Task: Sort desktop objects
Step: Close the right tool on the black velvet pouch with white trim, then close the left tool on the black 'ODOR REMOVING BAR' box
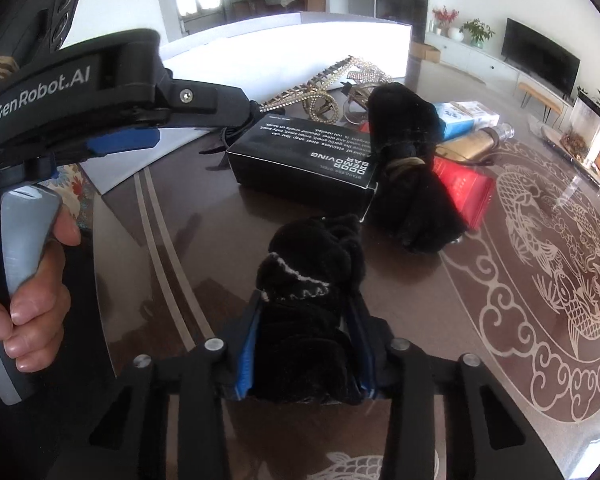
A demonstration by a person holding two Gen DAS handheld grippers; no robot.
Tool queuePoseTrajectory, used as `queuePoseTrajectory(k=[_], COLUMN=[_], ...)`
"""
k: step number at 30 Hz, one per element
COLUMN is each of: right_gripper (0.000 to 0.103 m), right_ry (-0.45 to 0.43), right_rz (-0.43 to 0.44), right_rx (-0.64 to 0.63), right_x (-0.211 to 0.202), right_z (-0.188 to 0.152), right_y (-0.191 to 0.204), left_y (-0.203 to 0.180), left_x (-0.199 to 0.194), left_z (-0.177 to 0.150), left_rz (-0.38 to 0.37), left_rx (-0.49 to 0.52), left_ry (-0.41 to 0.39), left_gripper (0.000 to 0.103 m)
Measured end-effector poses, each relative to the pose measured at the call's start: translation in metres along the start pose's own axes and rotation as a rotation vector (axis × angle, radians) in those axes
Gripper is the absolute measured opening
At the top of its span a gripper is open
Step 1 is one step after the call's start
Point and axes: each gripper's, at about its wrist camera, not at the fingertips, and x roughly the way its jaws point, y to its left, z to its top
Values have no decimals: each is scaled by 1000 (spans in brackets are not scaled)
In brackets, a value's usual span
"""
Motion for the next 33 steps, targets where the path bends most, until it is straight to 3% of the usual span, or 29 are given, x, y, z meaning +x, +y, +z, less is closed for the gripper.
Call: queuePoseTrajectory(k=[3,7,11,17,21,22,25,27,31,33], right_gripper=[36,36,36,36,36,36,36,36,36,36], right_ry=[-2,-13,-32,-27,-24,-24,-25,-15,3,2], right_rz=[9,2,23,20,-8,-12,-22,-22,-38,-36], right_rx=[56,121,231,279,248,242,228,219,203,213], right_x=[-14,-40,-59,-76,-88,-90,-93,-90,-78,-73], right_z=[-17,-45,-70,-90,-96,-95,-92,-88,-76,-71], right_y=[-16,-34,-50,-55,-55,-56,-59,-58,-59,-62], left_y=[-24,-60,-75,-74,-80,-82,-87,-85,-81,-77], left_x=[14,28,57,87,69,64,57,59,75,69], left_z=[8,10,16,16,-5,-12,-22,-18,-17,-17], left_rz=[-69,12,0,-9,-227,-239,-140,-82,-15,-29], left_rx=[243,600,743,726,724,746,761,690,559,504], left_ry=[93,77,147,223,331,338,288,270,331,305], left_gripper=[103,103,103,103,103,103,103,103,103,88])
